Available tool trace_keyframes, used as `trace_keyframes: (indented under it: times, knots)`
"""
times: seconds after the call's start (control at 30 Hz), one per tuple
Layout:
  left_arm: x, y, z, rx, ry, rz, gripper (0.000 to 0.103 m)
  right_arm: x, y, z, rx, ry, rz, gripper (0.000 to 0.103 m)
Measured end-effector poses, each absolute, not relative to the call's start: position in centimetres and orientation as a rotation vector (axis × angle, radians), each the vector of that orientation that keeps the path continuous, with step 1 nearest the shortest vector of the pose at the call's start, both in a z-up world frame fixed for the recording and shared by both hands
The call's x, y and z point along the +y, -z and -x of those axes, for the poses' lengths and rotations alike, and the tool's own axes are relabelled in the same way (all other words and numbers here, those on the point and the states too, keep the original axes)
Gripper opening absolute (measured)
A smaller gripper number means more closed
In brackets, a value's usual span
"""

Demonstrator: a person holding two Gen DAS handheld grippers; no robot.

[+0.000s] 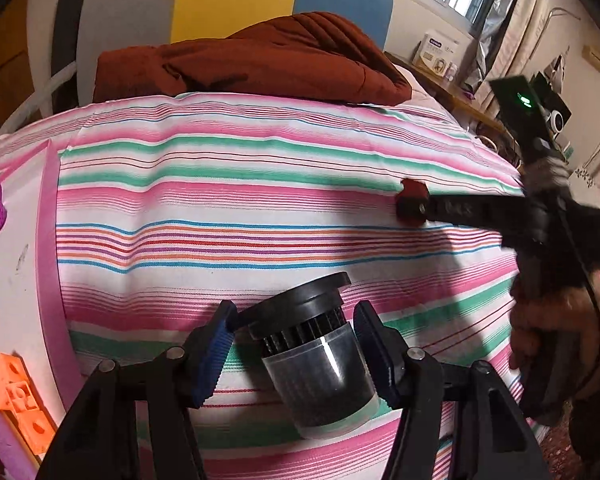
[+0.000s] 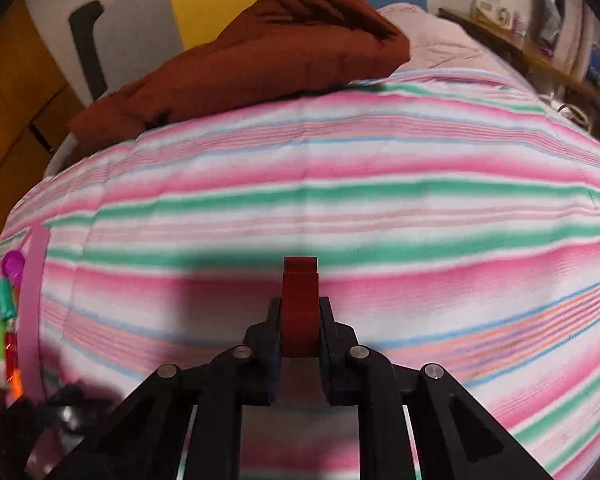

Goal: Organize rigid objects
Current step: 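Grasp the clear-black cup with the left gripper while the right gripper grasps the red block, then carry the clear-black cup into the tray and open the left gripper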

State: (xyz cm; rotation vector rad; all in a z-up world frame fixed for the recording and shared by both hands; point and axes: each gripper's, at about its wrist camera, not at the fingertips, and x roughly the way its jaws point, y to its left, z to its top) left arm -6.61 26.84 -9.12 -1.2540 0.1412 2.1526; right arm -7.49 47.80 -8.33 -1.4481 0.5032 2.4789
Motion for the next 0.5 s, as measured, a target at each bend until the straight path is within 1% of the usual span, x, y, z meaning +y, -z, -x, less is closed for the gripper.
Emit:
trace_keyframes:
  times: [0.13, 0.3, 0.4, 0.5]
  knots:
    - [26.8, 9.1, 6.3, 0.163, -2.161, 1.232, 0.061, 46.0, 8.4, 6.2, 0.533, -2.510, 1.519, 0.015]
    - [26.1, 8.3, 5.2, 0.189, -2.187, 1.208, 0.057, 45.2, 8.8, 5.9, 0.566, -2.538, 1.488, 0.016]
    - [25.3, 7.0, 3.8, 0.206, -2.192, 1.139, 0.057, 45.0, 8.9, 6.1, 0.543, -2.558, 1.475, 0.016]
    - [24.3, 5.4, 2.9, 0.188, -2.199, 1.098, 0.057, 44.2, 8.9, 6.0, 0.466, -2.580, 1.466, 0.016]
